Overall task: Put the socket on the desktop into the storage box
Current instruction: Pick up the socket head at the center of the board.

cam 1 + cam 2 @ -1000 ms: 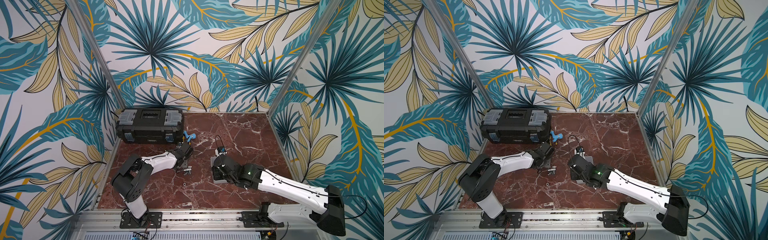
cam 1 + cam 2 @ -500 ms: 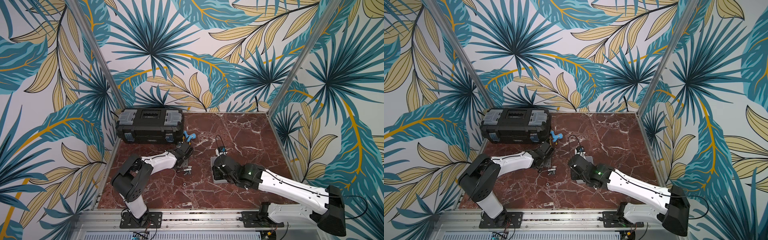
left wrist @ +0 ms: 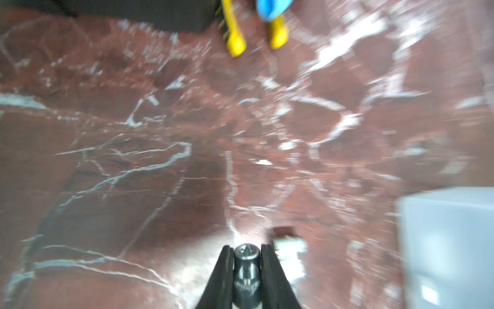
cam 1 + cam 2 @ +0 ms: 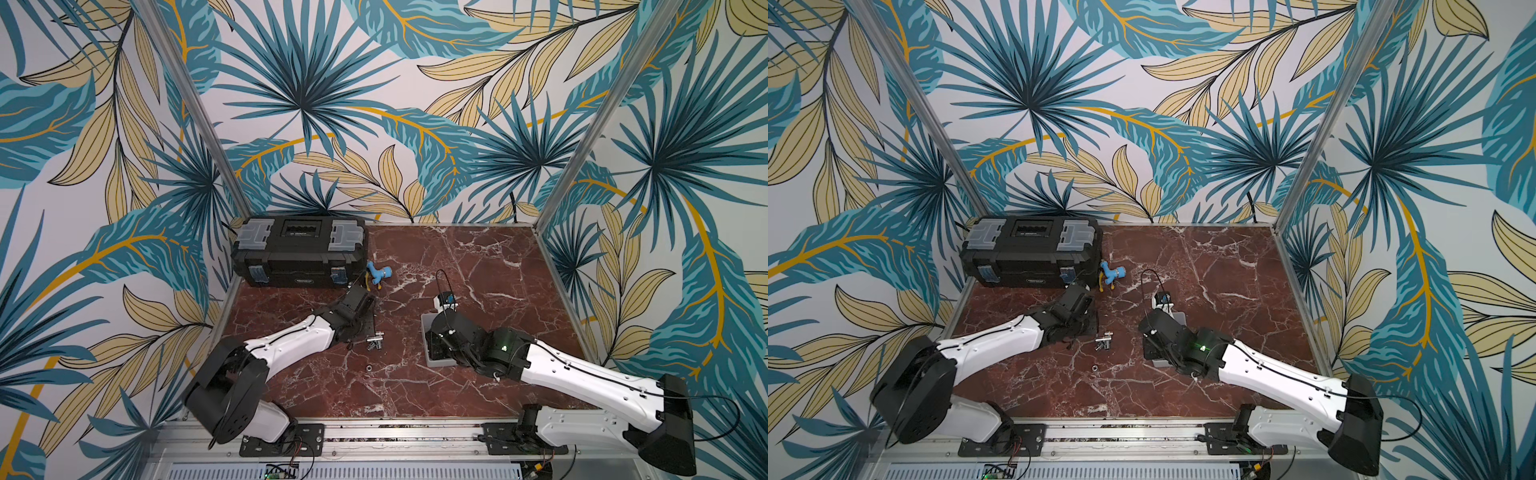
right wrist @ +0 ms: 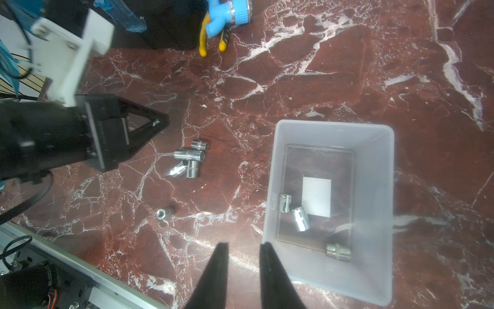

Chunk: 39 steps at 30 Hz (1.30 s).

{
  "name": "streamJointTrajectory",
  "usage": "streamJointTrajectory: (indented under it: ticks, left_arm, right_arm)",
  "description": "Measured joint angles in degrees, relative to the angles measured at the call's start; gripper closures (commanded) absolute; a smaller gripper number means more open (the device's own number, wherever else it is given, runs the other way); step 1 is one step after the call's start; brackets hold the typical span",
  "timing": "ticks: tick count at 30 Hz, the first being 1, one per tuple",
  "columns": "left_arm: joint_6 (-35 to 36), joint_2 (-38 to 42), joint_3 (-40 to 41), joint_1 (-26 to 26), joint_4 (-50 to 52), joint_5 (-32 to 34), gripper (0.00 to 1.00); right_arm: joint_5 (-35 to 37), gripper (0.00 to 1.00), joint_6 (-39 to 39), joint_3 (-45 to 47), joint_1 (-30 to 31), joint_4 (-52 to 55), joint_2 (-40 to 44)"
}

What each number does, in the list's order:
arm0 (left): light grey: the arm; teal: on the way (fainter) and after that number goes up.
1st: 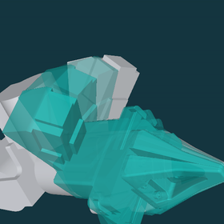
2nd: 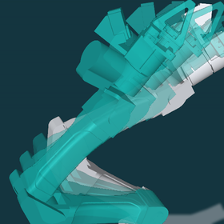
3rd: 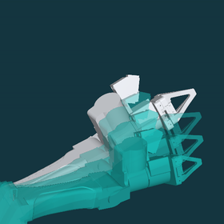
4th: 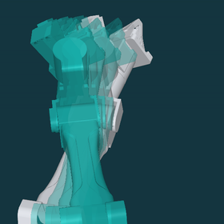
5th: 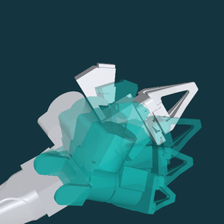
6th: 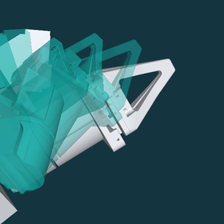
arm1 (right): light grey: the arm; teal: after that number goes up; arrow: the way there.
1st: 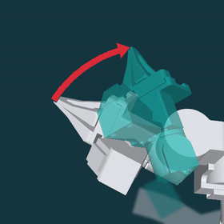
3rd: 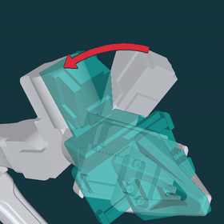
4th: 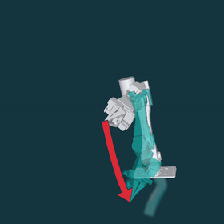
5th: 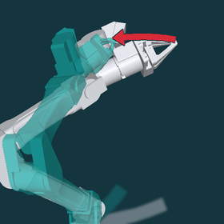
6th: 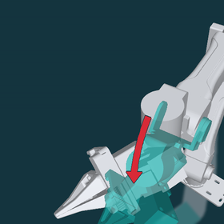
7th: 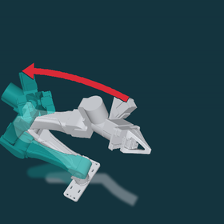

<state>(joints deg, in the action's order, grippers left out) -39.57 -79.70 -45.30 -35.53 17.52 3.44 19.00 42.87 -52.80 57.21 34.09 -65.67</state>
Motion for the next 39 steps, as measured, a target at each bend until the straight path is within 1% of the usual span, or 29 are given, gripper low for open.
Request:
streamJointTrajectory:
  ticks: [6, 14, 17, 20, 28, 32, 35, 39]
  left_arm:
    - [-6.2, 13.3, 6.2, 0.0, -7.7, -10.2, 1.00]
    - [-15.6, 23.1, 15.3, 0.0, -15.8, -19.9, 1.00]
    - [-19.1, 24.5, 17.7, 0.0, -19.2, -22.8, 1.00]
    - [-21.4, 24.7, 18.4, 0.0, -21.6, -25.1, 1.00]
    - [-23.1, 27.9, 18.4, 0.0, -23.0, -28.2, 1.00]
    - [-24.9, 29.5, 19.9, 0.0, -25.7, -29.6, 1.00]
    - [-25.6, 29.3, 20.3, 0.0, -26.4, -30.2, 1.00]
    - [-26.1, 28.2, 20.3, 0.0, -27.7, -31.0, 1.00]
  right_arm:
    - [-0.8, 0.75, 0.2, 1.6, 0.0, -1.2, 1.2]
    - [-2.0, 0.76, 0.2, 1.9, 0.0, -1.9, 2.5]
    - [-2.5, 0.76, 0.3, 1.9, 0.1, -2.6, 2.5]
    - [-2.6, 0.76, 0.5, 1.9, 0.4, -2.8, 2.4]
    - [-2.2, 0.76, 1.1, 0.7, 0.9, -2.8, 1.7]
    - [-2.6, 0.76, 0.5, -0.1, 1.4, -2.7, 1.5]
    - [-2.2, 0.76, 0.0, -1.0, 1.8, -2.5, 1.4]
    - [0.2, 0.73, -0.1, -1.1, 1.8, -1.9, 1.4]
